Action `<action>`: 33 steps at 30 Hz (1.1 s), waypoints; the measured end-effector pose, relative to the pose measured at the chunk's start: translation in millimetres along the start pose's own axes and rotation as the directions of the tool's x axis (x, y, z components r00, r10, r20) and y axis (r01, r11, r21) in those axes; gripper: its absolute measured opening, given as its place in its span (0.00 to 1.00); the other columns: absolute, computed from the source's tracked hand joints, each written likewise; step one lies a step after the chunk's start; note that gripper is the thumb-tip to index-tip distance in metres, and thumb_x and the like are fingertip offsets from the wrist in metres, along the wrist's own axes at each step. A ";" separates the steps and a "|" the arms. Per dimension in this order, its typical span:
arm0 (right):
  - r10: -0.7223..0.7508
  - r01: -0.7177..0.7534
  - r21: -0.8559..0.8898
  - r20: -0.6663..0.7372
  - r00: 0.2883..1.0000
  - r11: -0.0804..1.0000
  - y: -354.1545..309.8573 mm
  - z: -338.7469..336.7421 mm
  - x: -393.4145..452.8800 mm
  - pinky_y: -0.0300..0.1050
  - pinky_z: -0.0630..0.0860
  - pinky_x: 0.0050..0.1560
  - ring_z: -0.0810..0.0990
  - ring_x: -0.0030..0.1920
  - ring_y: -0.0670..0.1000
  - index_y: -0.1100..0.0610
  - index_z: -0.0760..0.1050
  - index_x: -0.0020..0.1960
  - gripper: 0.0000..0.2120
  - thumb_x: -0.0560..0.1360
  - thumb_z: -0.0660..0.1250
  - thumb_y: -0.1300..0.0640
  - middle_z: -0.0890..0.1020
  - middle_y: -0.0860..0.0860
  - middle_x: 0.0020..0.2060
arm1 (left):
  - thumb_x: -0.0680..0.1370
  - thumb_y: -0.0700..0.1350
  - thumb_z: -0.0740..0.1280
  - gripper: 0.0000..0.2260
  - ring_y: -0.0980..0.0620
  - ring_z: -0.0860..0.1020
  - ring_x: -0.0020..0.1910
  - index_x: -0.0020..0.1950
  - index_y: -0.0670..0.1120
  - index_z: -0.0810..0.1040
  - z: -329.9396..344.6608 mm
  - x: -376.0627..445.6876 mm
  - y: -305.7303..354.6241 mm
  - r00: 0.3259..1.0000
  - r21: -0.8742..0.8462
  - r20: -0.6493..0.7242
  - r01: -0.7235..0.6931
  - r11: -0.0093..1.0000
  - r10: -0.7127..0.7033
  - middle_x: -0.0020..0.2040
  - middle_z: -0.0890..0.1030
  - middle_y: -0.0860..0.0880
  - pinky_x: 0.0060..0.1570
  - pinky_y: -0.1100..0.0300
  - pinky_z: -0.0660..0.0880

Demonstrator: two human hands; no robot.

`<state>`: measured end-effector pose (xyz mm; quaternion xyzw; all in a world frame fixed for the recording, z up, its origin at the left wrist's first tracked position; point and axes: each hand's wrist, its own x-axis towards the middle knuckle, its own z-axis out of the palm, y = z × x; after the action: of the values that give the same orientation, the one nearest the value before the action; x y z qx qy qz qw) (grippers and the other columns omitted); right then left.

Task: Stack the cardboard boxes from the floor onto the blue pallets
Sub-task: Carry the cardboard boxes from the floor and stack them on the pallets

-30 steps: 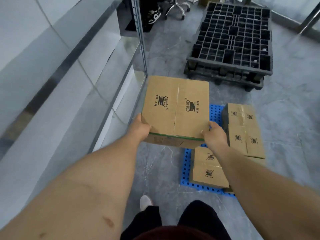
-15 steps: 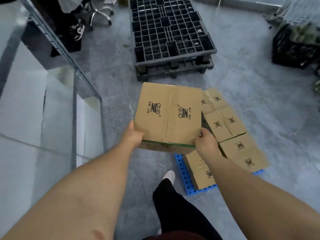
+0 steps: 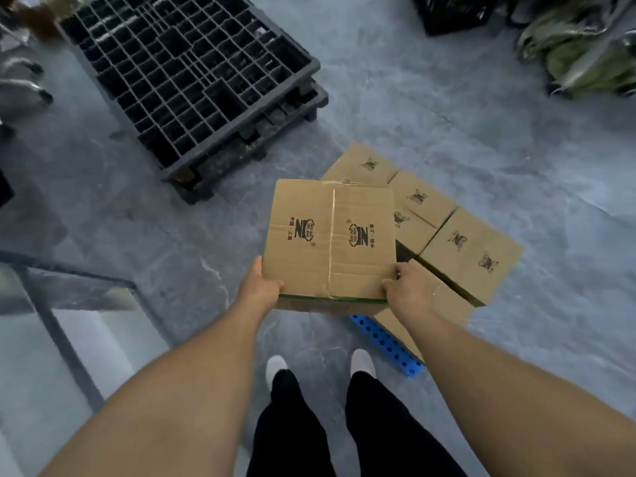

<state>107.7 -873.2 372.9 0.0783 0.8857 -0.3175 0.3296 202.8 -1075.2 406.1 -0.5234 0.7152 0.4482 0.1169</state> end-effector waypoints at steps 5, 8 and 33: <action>0.147 -0.140 0.082 -0.077 0.986 0.987 -3.6 11.8 21.9 0.48 0.74 0.48 0.77 0.50 0.57 0.56 0.72 0.55 0.11 0.74 0.59 0.61 0.79 0.55 0.50 | 0.75 0.33 0.61 0.23 0.52 0.71 0.48 0.68 0.48 0.67 14.3 53.6 28.9 0.993 0.068 0.092 -0.079 0.995 0.073 0.52 0.73 0.51 0.46 0.59 0.67; 0.236 -0.225 0.095 -0.138 0.962 0.970 -7.6 24.1 32.3 0.43 0.67 0.42 0.76 0.52 0.58 0.57 0.72 0.52 0.08 0.74 0.59 0.61 0.79 0.57 0.52 | 0.74 0.31 0.61 0.21 0.50 0.72 0.49 0.64 0.46 0.69 21.3 86.4 39.6 0.984 0.121 0.156 -0.102 0.987 0.083 0.53 0.75 0.48 0.47 0.59 0.68; 0.579 -0.560 0.163 -0.108 0.808 0.812 98.1 198.6 184.5 0.46 0.68 0.45 0.75 0.54 0.58 0.60 0.69 0.58 0.11 0.76 0.60 0.61 0.76 0.57 0.54 | 0.76 0.38 0.64 0.27 0.48 0.74 0.52 0.72 0.52 0.61 172.2 313.1 -33.9 0.913 0.548 0.406 -0.271 0.792 0.032 0.60 0.75 0.48 0.52 0.55 0.72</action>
<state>105.8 -931.1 90.4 0.3846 0.8225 -0.2509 0.3356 46.8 -1147.0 91.0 -0.3046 0.8232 0.3019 0.3721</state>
